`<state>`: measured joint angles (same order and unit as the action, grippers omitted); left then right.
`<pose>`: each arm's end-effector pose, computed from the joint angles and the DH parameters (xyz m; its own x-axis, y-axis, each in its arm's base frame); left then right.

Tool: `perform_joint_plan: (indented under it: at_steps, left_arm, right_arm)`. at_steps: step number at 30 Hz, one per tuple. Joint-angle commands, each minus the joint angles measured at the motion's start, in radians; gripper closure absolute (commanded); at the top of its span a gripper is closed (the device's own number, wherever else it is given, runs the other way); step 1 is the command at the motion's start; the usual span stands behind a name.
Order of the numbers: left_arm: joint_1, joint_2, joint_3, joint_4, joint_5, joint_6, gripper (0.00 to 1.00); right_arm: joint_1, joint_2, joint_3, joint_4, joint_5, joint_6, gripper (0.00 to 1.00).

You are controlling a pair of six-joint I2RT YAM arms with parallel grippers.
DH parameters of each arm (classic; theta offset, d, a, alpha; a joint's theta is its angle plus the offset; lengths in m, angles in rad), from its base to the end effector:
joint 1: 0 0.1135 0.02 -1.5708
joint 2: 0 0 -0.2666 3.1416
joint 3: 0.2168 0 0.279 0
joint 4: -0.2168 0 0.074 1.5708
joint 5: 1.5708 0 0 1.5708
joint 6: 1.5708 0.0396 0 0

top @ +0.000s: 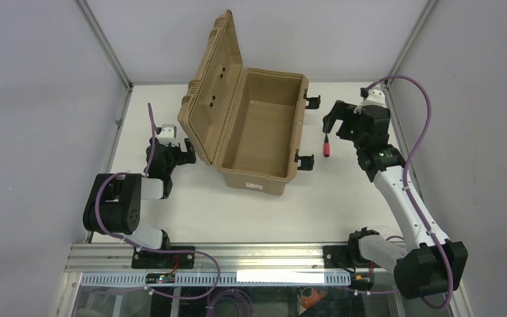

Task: Put the screwdriver in the bin
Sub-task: Pick up the screwdriver from the center of the board.

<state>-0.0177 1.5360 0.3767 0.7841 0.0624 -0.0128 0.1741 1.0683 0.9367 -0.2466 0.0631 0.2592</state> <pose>0.2803 -0.0074 0.1126 -0.3673 -0.0063 -0.9301 0.0710 0.9969 -0.0348 0.2714 0.0452 0.3290 -0.3810 0.1927 -0.9043 -0.0181 0.9763 0.2157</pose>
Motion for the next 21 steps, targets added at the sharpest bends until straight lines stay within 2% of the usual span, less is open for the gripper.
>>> perform_joint_plan:
  at_steps: [1, 13, 21]
  left_arm:
    - [0.005, -0.028, -0.002, 0.038, 0.022, -0.010, 0.01]
    - [0.005, -0.029, -0.002, 0.038, 0.022, -0.010, 0.01]
    - [0.006, -0.028, -0.002, 0.038, 0.023, -0.010, 0.01]
  right_arm:
    - [-0.002, -0.031, 0.021, 0.029, 0.014, -0.007, 0.01]
    - [-0.002, -0.007, 0.121, -0.068, 0.024, -0.014, 0.01]
    - [-0.002, 0.048, 0.303, -0.213, -0.009, -0.061, 0.01]
